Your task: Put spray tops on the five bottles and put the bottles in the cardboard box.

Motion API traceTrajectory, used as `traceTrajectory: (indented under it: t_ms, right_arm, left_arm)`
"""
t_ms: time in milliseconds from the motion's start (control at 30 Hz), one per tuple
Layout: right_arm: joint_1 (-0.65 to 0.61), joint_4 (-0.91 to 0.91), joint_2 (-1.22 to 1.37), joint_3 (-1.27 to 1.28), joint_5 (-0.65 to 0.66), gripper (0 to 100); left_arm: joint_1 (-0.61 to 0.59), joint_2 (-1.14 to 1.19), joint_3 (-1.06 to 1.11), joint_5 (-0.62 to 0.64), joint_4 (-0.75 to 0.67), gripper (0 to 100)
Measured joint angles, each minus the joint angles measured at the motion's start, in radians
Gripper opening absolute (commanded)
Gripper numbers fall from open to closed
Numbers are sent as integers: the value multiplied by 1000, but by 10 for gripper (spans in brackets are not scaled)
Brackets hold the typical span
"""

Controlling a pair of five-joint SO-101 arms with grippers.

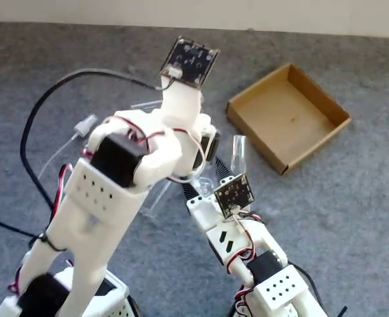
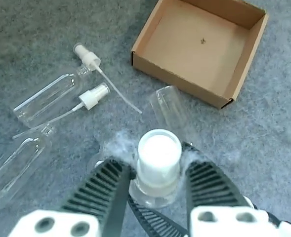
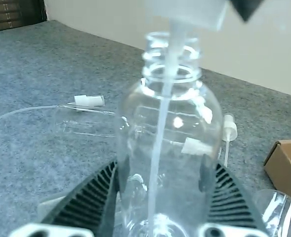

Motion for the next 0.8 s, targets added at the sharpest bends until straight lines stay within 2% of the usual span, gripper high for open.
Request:
traceTrajectory:
  t_ms: [267, 367, 467, 600, 800]
  right_arm:
    - [0, 0, 0, 0, 0, 170]
    - [-2, 0, 0, 0, 0, 170]
    - [-2, 0, 0, 0, 3, 170]
    - [-2, 0, 0, 0, 3, 170]
    - [-2, 0, 0, 0, 3, 170]
  left_arm:
    - [-5, -267, 385, -2, -292, 56]
    - [-6, -350, 486, -72, -358, 56]
    - [-5, -407, 559, -155, -400, 57]
    - [-3, -440, 589, -173, -411, 63]
    - [-3, -440, 589, -173, -414, 175]
